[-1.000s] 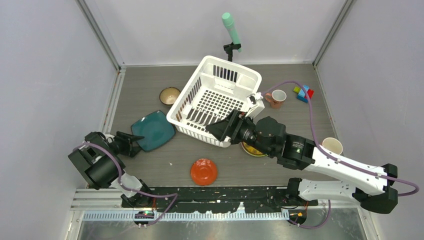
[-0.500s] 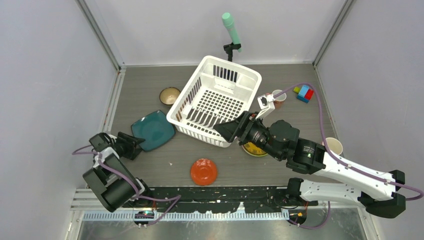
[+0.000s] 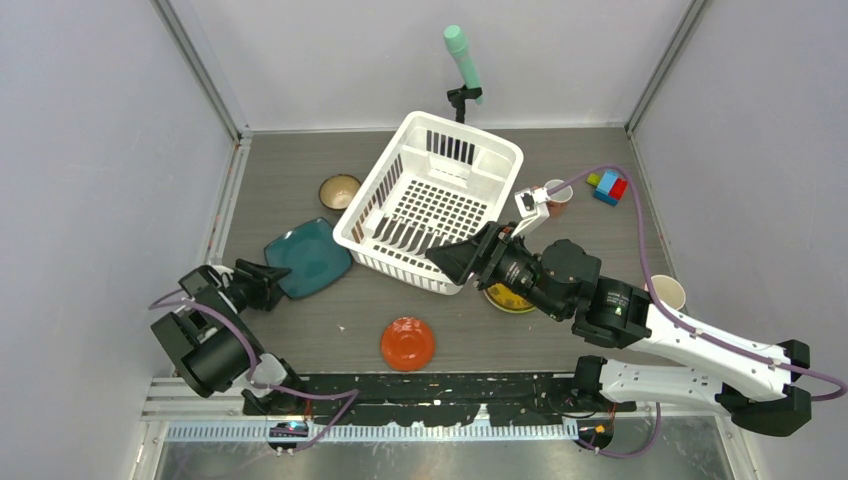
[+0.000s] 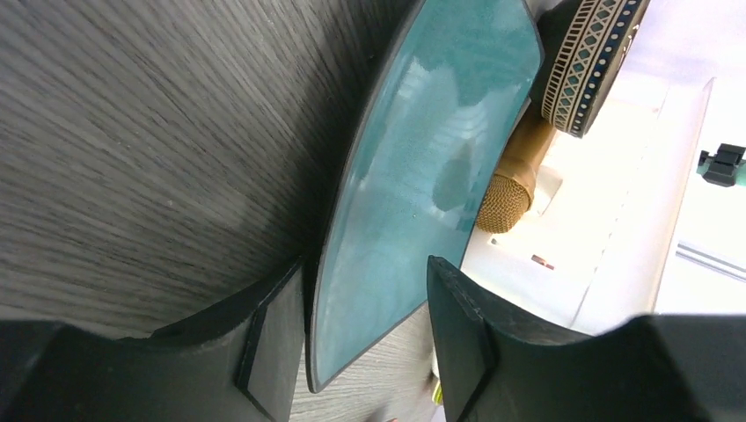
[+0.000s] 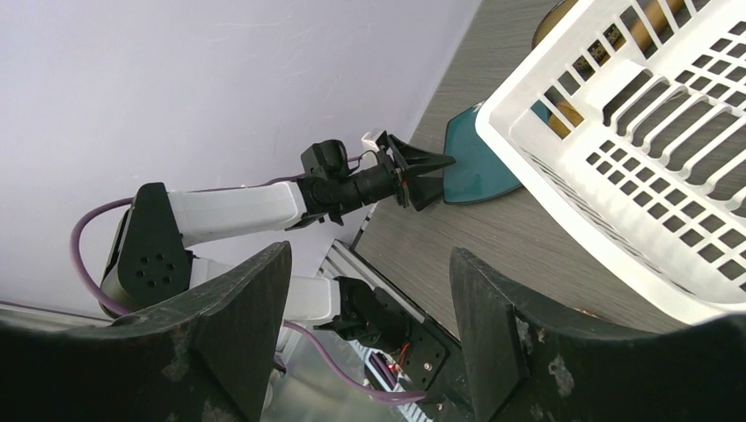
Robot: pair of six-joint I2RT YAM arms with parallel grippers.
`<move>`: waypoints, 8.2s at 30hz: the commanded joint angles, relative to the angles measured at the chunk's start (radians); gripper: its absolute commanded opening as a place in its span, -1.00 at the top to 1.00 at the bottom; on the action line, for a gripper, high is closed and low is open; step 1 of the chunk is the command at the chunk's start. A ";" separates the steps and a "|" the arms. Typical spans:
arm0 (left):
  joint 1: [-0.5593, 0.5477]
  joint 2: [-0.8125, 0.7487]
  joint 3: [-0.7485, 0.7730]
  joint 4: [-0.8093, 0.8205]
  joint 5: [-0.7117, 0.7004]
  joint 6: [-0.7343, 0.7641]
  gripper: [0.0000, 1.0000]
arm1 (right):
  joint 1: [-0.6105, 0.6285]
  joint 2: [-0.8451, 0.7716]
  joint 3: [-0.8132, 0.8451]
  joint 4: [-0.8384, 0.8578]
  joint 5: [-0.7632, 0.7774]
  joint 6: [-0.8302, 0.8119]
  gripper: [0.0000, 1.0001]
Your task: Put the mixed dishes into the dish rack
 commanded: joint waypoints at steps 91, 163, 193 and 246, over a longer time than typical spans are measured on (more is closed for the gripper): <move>-0.875 -0.096 0.445 0.774 0.103 -0.755 1.00 | -0.634 0.439 0.411 -0.208 -0.452 0.143 0.78; -1.698 -0.213 0.461 0.486 -0.856 0.914 1.00 | -0.692 0.426 0.512 -0.699 -0.409 0.572 -0.35; -1.549 -0.121 0.946 -0.286 -0.990 0.145 1.00 | -0.740 0.318 0.513 -0.845 -0.172 0.425 -0.48; -1.374 0.204 1.294 -0.659 -0.612 0.080 -0.81 | -0.759 0.235 0.301 -0.800 -0.177 0.281 -0.61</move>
